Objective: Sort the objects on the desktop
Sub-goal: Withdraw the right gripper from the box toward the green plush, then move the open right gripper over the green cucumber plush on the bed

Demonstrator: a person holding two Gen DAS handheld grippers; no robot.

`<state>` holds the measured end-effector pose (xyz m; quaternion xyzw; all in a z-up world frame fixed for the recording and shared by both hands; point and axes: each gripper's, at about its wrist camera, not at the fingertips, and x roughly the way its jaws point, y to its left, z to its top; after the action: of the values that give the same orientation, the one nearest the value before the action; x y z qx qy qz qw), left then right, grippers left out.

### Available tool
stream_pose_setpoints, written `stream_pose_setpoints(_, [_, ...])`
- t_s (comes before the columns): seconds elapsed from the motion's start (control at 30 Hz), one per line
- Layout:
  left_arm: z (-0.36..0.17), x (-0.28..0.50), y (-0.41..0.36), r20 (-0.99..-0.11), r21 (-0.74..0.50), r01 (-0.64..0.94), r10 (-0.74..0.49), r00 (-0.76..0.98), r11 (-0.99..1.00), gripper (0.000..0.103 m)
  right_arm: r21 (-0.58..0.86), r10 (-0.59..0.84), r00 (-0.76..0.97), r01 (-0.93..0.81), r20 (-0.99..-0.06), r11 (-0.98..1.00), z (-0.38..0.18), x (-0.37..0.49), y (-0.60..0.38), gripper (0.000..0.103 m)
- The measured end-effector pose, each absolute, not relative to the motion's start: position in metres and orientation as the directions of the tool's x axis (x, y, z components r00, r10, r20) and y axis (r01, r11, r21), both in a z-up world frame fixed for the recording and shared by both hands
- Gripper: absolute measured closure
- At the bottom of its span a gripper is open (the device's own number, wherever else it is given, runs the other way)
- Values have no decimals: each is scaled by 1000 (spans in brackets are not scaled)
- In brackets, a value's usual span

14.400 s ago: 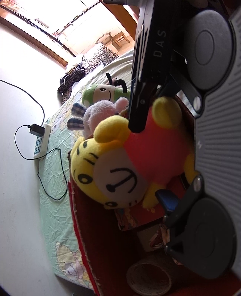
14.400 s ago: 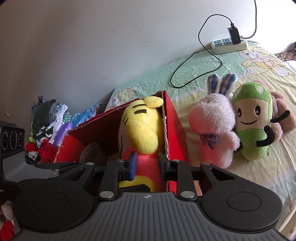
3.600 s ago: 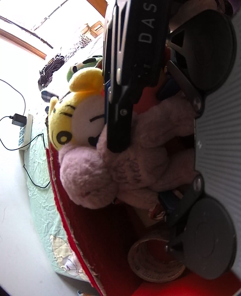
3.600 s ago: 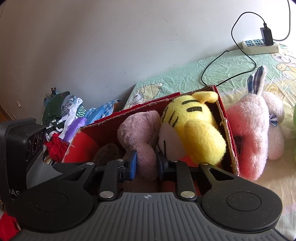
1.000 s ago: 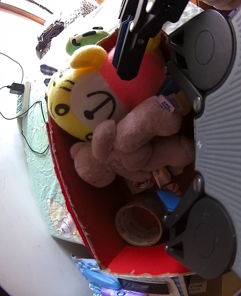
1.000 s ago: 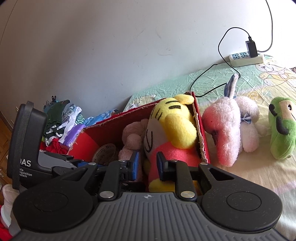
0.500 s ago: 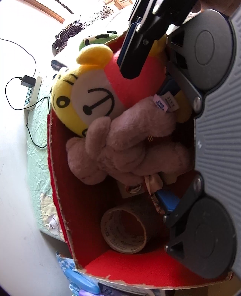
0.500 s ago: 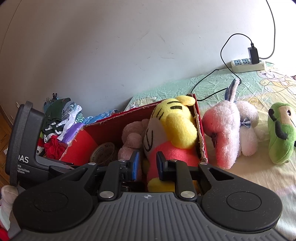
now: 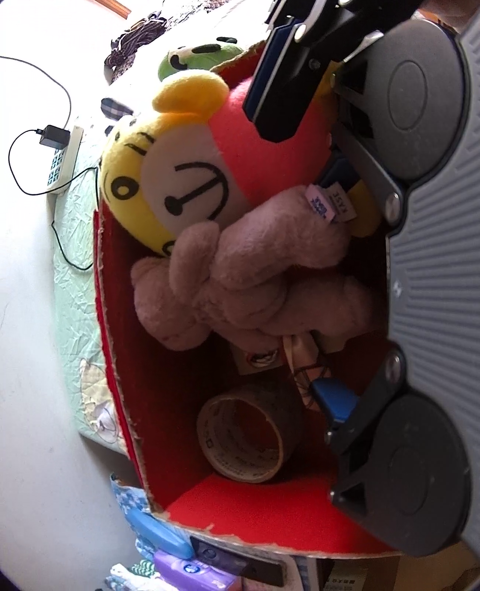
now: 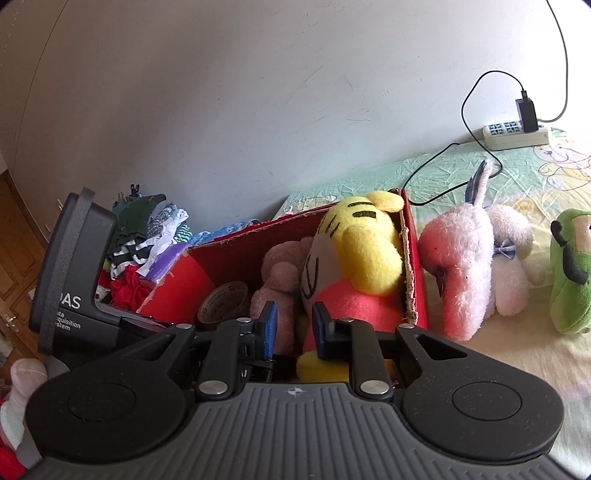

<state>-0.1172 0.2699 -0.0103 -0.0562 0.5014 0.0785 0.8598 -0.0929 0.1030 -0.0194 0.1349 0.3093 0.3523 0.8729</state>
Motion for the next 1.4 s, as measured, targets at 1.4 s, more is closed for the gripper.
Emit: stream_pose_setpoints(1.4, [39, -59, 76, -770, -104, -76, -32, 638, 992, 1, 652, 694, 560, -324, -452, 685, -32, -39, -126, 76])
